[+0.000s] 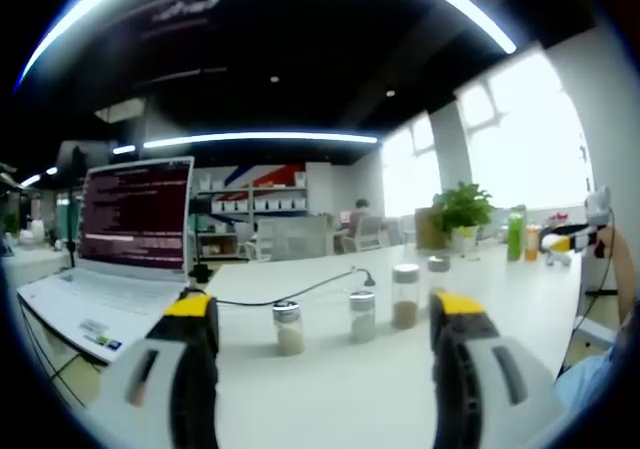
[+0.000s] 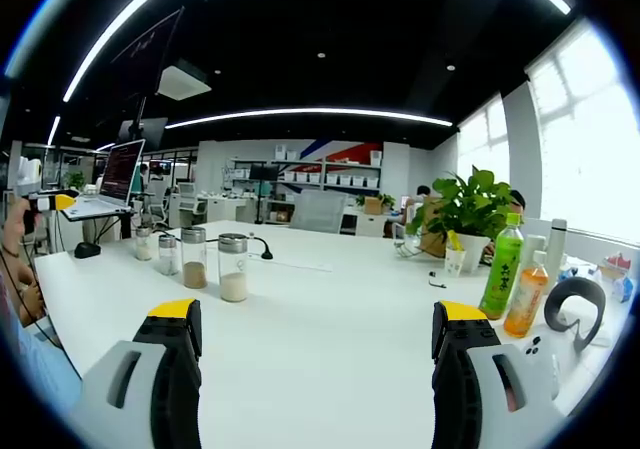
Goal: Rotate the seasoning bottle until the label or dispensing opening points toward the visible target arrow and the bottle remains upright within the marked orientation range
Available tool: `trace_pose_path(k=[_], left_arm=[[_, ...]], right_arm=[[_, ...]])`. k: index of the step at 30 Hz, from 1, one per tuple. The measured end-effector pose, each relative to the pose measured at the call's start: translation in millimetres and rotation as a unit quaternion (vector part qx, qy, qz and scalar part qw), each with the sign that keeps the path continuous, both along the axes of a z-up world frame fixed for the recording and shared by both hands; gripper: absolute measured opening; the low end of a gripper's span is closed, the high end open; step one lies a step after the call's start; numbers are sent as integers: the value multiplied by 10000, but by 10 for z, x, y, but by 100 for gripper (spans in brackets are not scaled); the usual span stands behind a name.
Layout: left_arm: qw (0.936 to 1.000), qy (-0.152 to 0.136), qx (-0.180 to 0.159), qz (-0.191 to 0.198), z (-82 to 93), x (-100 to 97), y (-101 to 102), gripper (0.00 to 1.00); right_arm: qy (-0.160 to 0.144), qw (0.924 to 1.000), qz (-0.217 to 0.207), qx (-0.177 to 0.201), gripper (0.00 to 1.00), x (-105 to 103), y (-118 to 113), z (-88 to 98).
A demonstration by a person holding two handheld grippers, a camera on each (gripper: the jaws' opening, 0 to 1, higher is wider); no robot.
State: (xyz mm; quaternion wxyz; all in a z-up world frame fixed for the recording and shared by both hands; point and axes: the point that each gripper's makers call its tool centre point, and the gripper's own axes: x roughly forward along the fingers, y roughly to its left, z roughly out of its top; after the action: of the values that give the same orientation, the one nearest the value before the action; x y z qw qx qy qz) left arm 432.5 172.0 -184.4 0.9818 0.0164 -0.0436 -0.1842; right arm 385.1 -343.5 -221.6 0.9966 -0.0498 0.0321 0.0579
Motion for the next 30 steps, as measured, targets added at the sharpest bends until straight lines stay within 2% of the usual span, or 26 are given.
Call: trace_pose_path(k=[30], left_arm=[[10000,-5,-47,72,6,-1,54,92]], right_arm=[[38,10000,-39,3,99,3,-14,-14]])
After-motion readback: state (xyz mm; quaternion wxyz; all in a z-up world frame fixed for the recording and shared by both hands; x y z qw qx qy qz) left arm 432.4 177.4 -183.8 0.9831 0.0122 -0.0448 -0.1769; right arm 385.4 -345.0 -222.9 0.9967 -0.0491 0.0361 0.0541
